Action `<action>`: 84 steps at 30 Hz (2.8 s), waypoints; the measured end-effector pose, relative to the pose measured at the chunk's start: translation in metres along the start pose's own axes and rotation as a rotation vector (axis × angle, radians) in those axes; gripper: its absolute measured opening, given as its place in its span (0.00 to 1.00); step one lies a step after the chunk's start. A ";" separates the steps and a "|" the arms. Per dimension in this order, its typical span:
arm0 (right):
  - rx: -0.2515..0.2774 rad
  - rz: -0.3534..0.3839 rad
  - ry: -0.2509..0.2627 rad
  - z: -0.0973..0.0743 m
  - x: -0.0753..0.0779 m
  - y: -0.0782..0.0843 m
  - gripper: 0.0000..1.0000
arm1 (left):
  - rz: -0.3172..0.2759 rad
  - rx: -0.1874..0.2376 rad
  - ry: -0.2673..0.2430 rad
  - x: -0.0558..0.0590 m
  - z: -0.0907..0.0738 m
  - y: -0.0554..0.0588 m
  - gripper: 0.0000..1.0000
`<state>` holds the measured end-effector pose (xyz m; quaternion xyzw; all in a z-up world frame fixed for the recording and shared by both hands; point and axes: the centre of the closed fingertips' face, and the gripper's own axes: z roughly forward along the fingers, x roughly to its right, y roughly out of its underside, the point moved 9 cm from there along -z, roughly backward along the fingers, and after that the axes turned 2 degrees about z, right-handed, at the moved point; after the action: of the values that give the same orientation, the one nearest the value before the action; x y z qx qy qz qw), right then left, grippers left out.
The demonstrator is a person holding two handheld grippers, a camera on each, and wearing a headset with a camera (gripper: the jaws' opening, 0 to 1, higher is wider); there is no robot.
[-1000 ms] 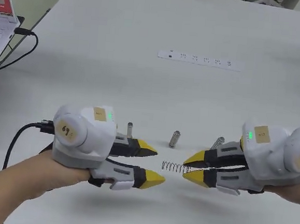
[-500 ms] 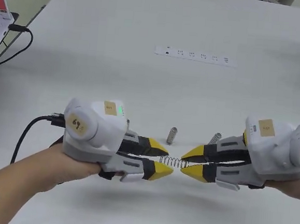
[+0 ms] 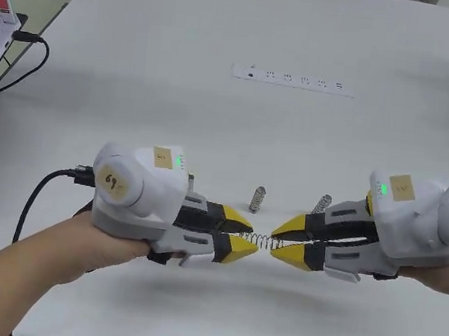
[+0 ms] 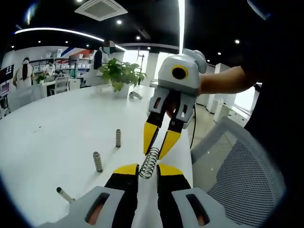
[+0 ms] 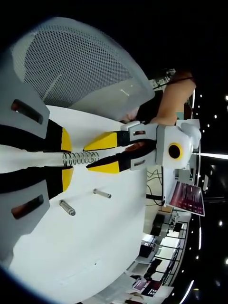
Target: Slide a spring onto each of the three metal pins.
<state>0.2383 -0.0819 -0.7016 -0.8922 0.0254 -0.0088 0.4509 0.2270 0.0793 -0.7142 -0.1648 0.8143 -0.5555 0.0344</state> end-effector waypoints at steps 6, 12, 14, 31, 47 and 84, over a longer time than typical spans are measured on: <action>0.002 -0.004 -0.005 0.000 0.000 -0.002 0.07 | 0.001 0.003 -0.002 0.001 -0.001 0.000 0.08; 0.016 -0.009 -0.018 0.001 -0.002 -0.004 0.07 | 0.011 0.004 0.005 0.003 0.000 0.000 0.06; 0.014 -0.011 -0.018 0.001 -0.001 -0.004 0.07 | 0.015 0.006 0.006 0.003 0.000 0.000 0.05; 0.010 0.028 -0.021 0.002 -0.003 -0.003 0.09 | 0.055 0.022 0.030 0.008 -0.002 -0.004 0.03; -0.019 -0.013 -0.016 0.000 -0.003 -0.005 0.07 | 0.042 0.021 0.026 0.007 -0.003 -0.003 0.02; 0.221 0.068 -0.034 0.009 -0.010 -0.050 0.07 | 0.066 0.002 0.017 0.008 -0.002 0.002 0.02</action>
<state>0.2308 -0.0449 -0.6669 -0.8355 0.0468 0.0187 0.5471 0.2179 0.0797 -0.7143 -0.1334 0.8191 -0.5561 0.0461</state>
